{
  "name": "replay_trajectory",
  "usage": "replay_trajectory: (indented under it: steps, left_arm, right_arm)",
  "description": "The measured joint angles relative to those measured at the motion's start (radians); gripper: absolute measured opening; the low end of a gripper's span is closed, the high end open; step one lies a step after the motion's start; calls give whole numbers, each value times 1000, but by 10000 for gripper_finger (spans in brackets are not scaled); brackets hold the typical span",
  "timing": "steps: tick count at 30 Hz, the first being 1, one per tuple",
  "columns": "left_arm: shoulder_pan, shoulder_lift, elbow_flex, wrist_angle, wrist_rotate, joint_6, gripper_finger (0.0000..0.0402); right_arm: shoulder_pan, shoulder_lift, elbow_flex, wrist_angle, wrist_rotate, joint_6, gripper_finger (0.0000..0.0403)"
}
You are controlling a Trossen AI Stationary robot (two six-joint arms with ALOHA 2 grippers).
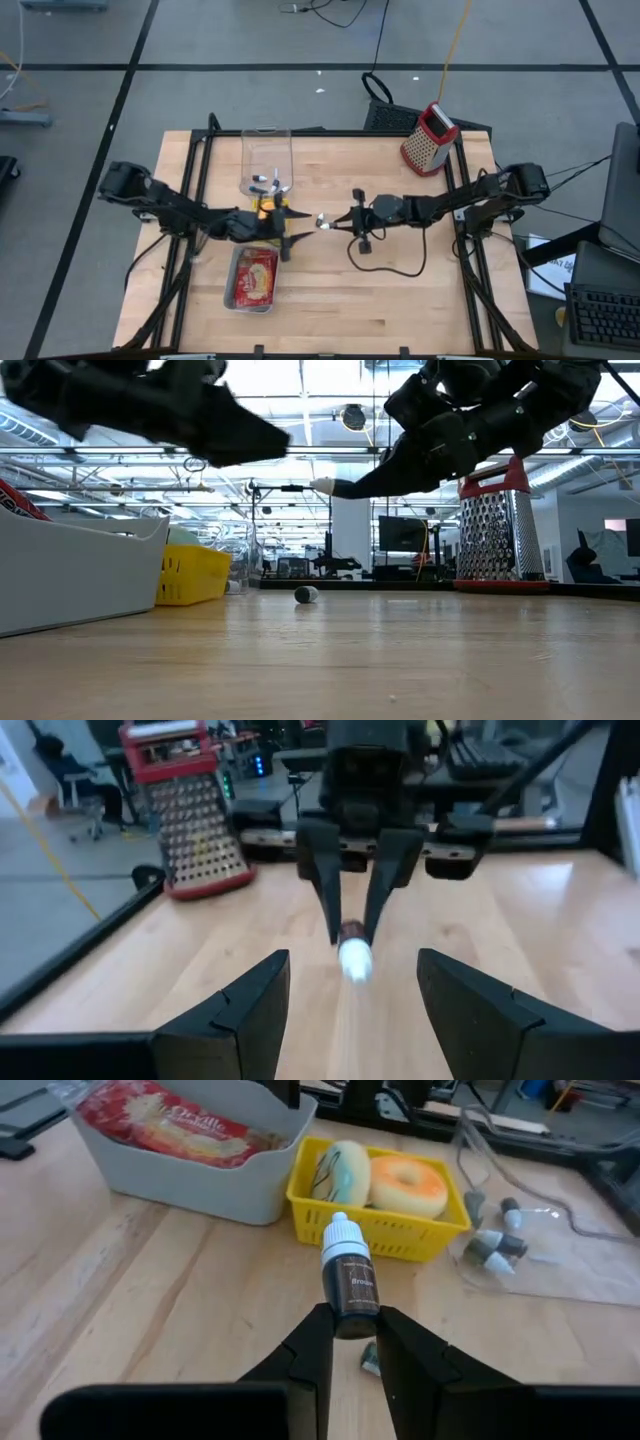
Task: Pick & Place Food Item
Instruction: Put the brown food coloring bottle into the transparent bin
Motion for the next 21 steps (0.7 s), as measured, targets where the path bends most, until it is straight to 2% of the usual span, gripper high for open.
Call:
replay_trajectory:
  steps: [4,10,21]
  left_arm:
    - [2,99,87,-8,-5,61,223]
    - [22,193,163,-35,-7,46,223]
    - [27,216,174,-37,-8,34,223]
  right_arm:
    - [3,1,-11,20,-3,12,55]
    - [2,1,-15,42,-3,19,55]
    - [2,0,-15,103,-3,16,55]
